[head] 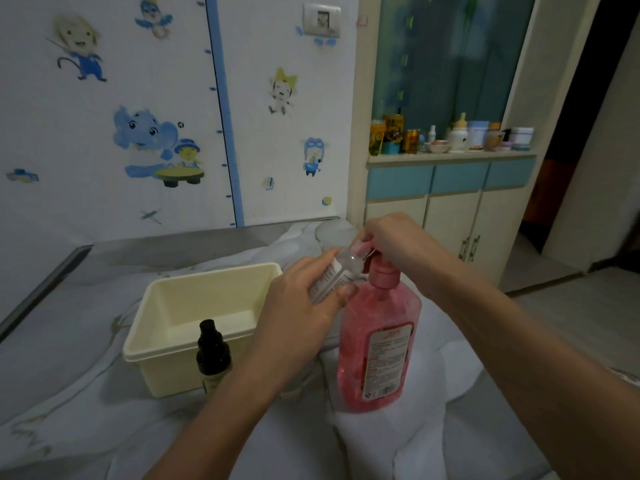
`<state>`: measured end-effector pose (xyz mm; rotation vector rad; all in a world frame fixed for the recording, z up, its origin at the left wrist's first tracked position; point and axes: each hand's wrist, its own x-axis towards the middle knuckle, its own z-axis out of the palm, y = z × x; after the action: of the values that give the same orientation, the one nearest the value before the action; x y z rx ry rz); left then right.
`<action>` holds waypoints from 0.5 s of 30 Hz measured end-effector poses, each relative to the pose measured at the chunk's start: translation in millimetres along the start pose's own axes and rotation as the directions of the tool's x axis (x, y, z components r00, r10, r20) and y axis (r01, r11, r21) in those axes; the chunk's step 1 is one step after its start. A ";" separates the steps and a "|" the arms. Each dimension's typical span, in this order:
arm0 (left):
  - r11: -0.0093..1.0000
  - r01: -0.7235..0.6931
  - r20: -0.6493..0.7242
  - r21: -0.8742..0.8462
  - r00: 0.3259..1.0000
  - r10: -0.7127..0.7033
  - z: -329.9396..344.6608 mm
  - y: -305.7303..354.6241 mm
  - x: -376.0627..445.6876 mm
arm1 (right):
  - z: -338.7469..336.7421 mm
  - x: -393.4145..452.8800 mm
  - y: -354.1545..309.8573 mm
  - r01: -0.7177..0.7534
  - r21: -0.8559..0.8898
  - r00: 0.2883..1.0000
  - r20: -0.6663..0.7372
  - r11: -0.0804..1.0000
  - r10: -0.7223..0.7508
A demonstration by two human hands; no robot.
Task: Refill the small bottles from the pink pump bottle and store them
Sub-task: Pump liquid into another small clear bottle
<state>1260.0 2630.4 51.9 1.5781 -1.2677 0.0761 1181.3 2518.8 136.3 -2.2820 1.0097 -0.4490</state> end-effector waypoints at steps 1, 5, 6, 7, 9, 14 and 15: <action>1.000 0.009 -0.003 0.004 1.000 -0.009 -0.3 0.5 0.6 | -0.2 2.6 -0.2 -0.025 -0.035 1.000 0.008 0.999 0.025; 0.996 0.080 0.023 -0.030 0.997 -0.079 -3.7 3.1 0.9 | 2.2 8.8 8.4 -0.044 0.188 0.998 0.041 0.981 0.037; 0.993 0.105 0.047 -0.047 0.994 -0.103 -4.6 2.9 -0.2 | 1.9 5.4 9.7 -0.053 0.328 0.999 0.022 0.943 0.048; 0.989 0.133 0.072 -0.068 0.989 -0.128 -5.2 2.7 -2.2 | 0.3 2.7 11.4 -0.045 0.411 0.999 0.020 0.910 0.040; 0.975 0.193 0.101 -0.107 0.978 -0.183 -7.2 3.1 -6.5 | -1.6 0.1 12.9 -0.025 0.378 1.000 0.008 0.926 0.024; 0.935 0.280 0.118 -0.216 0.958 -0.260 -17.3 5.7 -13.0 | -15.6 -5.7 0.4 0.100 0.227 0.988 -0.137 0.969 -0.070; 0.929 0.287 0.114 -0.234 0.957 -0.267 -20.6 6.4 -13.9 | -17.5 -9.0 -3.3 0.158 0.215 0.975 -0.191 0.964 -0.118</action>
<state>1260.0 2655.6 56.7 1.5357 -1.0562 -0.3174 1168.2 2520.6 151.2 -2.1386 0.8346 -0.7973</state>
